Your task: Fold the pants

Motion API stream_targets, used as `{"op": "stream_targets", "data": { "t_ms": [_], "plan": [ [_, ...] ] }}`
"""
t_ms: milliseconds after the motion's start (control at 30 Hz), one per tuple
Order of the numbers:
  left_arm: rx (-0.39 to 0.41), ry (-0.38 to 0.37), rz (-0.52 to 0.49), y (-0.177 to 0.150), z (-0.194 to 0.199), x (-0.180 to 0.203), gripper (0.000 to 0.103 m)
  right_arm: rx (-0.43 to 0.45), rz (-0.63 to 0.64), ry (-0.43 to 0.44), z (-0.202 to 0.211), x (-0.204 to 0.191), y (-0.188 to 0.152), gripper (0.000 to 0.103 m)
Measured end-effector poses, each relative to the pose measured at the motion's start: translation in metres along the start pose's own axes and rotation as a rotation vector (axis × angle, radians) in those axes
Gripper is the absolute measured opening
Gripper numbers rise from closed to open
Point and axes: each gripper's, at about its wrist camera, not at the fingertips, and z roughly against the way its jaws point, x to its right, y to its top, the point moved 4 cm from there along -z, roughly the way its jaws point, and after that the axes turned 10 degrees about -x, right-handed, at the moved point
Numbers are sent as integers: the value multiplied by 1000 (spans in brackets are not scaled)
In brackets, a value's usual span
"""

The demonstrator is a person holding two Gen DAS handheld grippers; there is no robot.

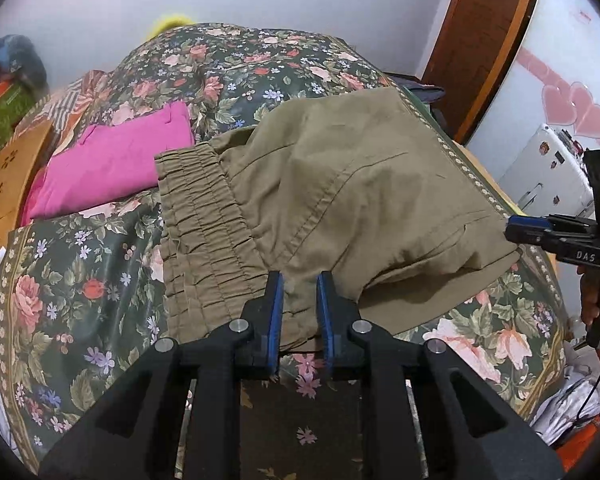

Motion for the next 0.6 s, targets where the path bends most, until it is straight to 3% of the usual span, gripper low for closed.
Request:
{"op": "stream_targets", "data": {
  "t_ms": [100,267,433,533,600],
  "plan": [
    [2,-16,14,0,-2,-4,20,39,-40,-25,14,10,3,44],
    [14,-18,33,0,-6,-6,21,72,-123,-72,22,33,1,51],
    [20,2,23,0,-8,-4,22,6,-172,-19,2,39,-7,51],
    [23,1,23,-1,-8,-3,22,11,-178,8,-5,34,-11,49],
    [22,7,24,-2,-9,-3,22,22,-184,38,-4,33,-12,38]
  ]
}}
